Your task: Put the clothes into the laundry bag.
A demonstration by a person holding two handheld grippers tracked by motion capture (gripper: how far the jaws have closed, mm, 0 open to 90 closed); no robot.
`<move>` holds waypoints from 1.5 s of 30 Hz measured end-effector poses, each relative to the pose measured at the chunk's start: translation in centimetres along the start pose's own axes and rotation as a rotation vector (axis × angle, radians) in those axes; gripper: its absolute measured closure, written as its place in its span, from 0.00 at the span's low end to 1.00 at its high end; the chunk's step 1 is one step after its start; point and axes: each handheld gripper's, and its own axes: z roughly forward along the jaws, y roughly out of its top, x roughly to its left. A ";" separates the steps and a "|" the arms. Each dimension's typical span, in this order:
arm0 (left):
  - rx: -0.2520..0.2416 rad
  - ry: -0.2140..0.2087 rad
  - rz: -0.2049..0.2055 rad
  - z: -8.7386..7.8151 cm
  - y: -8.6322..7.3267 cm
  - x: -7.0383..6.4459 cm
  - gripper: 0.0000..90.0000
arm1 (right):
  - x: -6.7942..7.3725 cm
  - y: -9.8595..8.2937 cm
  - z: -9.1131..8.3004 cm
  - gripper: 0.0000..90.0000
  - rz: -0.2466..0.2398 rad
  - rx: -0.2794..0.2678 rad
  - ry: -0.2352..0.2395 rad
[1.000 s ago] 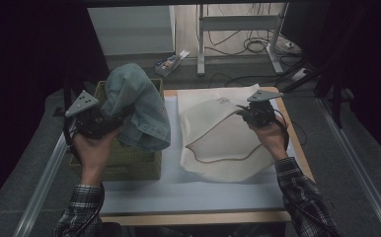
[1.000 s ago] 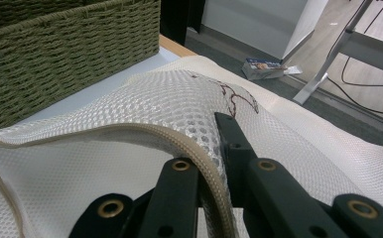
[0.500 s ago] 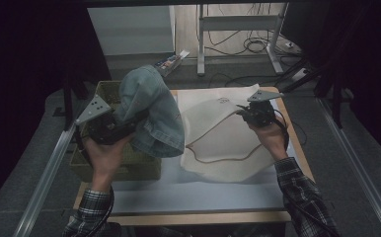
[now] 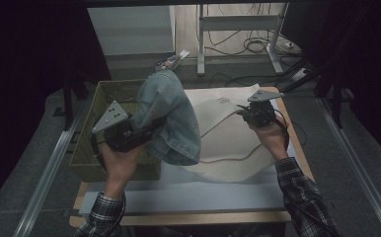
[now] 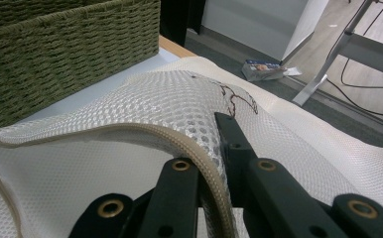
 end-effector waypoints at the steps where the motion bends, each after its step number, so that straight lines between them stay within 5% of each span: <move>1: 0.001 -0.009 0.002 0.1 -0.1 -0.2 0.64 | 0.0 0.0 0.0 0.95 -0.001 0.000 0.000; 45: 0.056 -0.274 0.003 4.3 -5.6 -6.7 0.64 | -0.1 -0.1 0.2 0.95 0.016 -0.003 -0.002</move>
